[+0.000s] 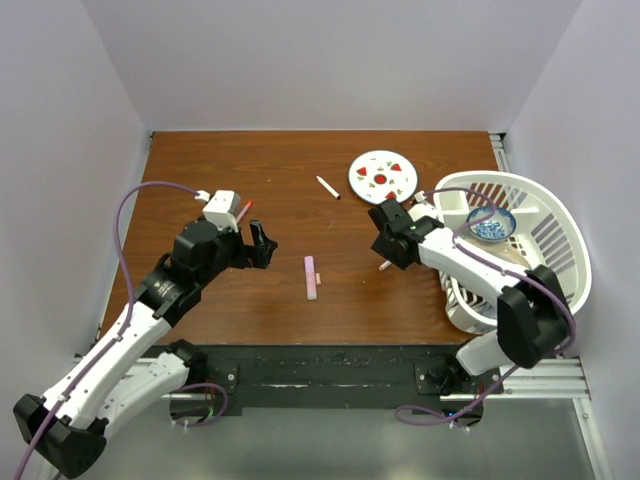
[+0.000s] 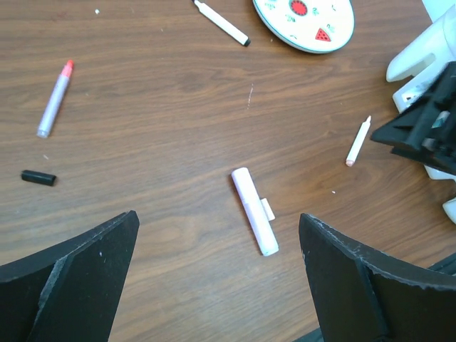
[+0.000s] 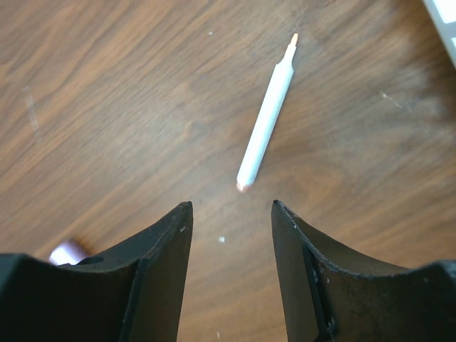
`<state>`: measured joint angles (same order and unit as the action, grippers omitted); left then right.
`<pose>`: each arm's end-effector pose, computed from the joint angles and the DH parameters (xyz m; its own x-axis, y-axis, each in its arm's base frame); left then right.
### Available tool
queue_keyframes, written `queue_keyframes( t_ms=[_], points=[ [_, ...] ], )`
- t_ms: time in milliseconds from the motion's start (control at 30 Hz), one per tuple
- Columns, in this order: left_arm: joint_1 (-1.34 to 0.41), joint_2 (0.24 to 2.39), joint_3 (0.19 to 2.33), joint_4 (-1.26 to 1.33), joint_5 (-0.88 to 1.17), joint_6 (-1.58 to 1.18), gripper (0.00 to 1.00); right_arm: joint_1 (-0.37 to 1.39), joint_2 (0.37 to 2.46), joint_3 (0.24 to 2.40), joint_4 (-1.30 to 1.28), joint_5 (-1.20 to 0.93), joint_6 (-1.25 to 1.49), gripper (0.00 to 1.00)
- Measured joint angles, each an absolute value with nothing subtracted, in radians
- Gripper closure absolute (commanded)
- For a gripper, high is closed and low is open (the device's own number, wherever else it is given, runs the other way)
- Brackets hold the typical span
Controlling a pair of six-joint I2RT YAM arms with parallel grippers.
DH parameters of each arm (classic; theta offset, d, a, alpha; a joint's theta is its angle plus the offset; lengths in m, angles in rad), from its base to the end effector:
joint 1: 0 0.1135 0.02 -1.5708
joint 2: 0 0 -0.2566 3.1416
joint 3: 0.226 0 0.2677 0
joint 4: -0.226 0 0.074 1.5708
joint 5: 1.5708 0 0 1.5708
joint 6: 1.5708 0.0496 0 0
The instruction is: Insert the pens into the pen caps
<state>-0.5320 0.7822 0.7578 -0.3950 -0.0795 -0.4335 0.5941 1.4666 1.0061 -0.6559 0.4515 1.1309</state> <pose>0.1856 -0.1047 0.2977 -0.5046 -0.1888 -0.8424 0.2548 0.8998 -0.3543 0.2655 0.1532 0.1999 -0.6292 0.5574 -0.5416 0.5268 0.8182 0.2302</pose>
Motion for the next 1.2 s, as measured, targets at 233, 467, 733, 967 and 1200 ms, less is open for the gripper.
queue_keyframes(
  t_ms=[233, 467, 733, 967, 1200],
  points=[
    [-0.532, 0.727, 0.756, -0.402, -0.105, -0.422, 0.0, 0.57, 1.618, 1.024, -0.603, 0.441, 1.135, 0.54],
    [-0.532, 0.713, 0.755, -0.406, -0.121, -0.408, 0.0, 0.558, 1.684, 1.04, -0.581, 0.426, 1.138, 0.55],
    [-0.532, 0.703, 0.755, -0.41, -0.138, -0.407, 0.01, 0.555, 1.73, 1.036, -0.566, 0.423, 1.153, 0.79],
    [-0.532, 0.698, 0.755, -0.412, -0.133, -0.419, 0.04, 0.553, 1.707, 0.994, -0.503, 0.406, 1.095, 1.0],
    [-0.531, 0.786, 0.755, -0.403, 0.007, -0.557, 0.13, 0.554, 1.592, 0.83, -0.258, 0.237, 0.88, 1.0]
  ],
)
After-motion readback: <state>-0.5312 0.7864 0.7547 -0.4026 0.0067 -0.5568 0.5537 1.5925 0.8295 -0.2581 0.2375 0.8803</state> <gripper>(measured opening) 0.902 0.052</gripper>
